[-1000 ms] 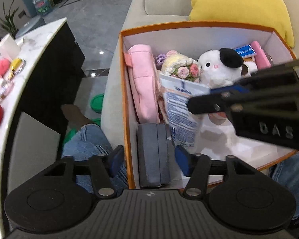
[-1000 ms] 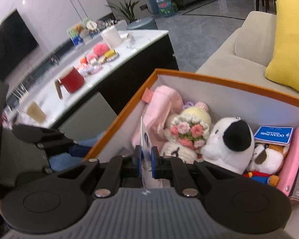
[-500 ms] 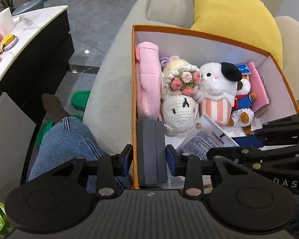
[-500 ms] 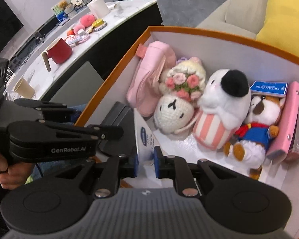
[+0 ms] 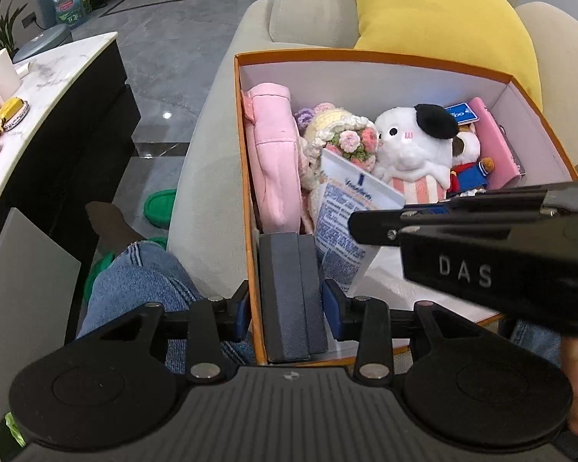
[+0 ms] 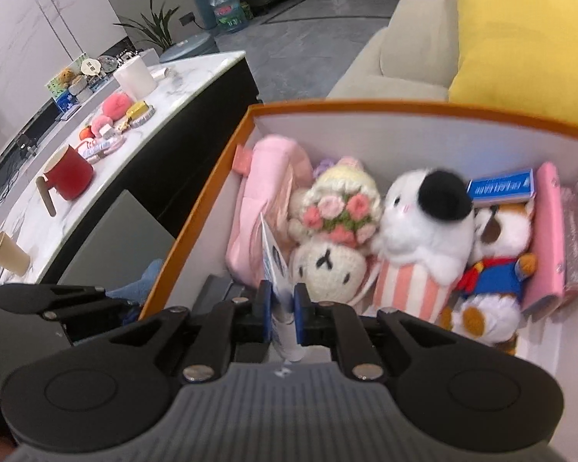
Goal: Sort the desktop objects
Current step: 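Open left gripper to release gift box while right gripper lowers tube beside plushes, then open right gripper to release white tube and withdraw from the box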
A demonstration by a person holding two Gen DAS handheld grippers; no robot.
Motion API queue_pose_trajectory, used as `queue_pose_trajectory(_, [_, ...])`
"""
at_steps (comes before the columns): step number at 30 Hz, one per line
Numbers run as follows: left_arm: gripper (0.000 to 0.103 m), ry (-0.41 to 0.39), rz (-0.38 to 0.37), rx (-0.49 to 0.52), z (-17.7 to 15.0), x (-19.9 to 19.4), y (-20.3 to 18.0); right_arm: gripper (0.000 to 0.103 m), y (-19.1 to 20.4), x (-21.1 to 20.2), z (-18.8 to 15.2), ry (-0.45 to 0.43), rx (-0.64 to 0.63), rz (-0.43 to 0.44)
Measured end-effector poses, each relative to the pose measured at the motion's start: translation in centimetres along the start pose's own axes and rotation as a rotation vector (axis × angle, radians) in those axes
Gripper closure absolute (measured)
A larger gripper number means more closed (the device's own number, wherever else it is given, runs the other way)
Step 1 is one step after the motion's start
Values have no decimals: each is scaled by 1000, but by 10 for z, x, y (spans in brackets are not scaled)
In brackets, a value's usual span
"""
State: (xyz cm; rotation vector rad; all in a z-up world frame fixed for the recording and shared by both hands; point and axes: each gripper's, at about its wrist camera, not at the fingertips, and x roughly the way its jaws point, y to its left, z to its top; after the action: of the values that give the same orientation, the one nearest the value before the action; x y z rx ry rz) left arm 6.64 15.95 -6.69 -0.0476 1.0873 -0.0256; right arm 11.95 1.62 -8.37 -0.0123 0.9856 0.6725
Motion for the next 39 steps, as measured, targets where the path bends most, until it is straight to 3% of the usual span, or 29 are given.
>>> queue_pose_trajectory(11, [54, -51, -112, -31, -10, -24, 16, 76, -8, -6, 0, 103, 71, 139])
queue_pose_trajectory(14, [59, -62, -129, -45, -12, -28, 19, 70, -9, -18, 4, 130, 8, 178])
queue_pose_trajectory(19, [65, -69, -147, -72, -16, -31, 25, 69, -16, -32, 8, 199, -137, 189])
queue_pose_trajectory(24, [71, -63, -155, -102, -15, -30, 30, 71, -23, 1, 16, 320, -280, 99])
queue_pose_trajectory(31, [73, -40, -154, -118, -14, -28, 32, 71, -17, 58, 23, 510, -282, 206])
queue_pose_trajectory(36, [76, -31, -155, -122, -11, -26, 34, 71, -8, 78, 18, 520, -296, 222])
queue_pose_trajectory(39, [78, -21, -158, -123, -9, -23, 36, 80, -3, 83, 15, 490, -316, 235])
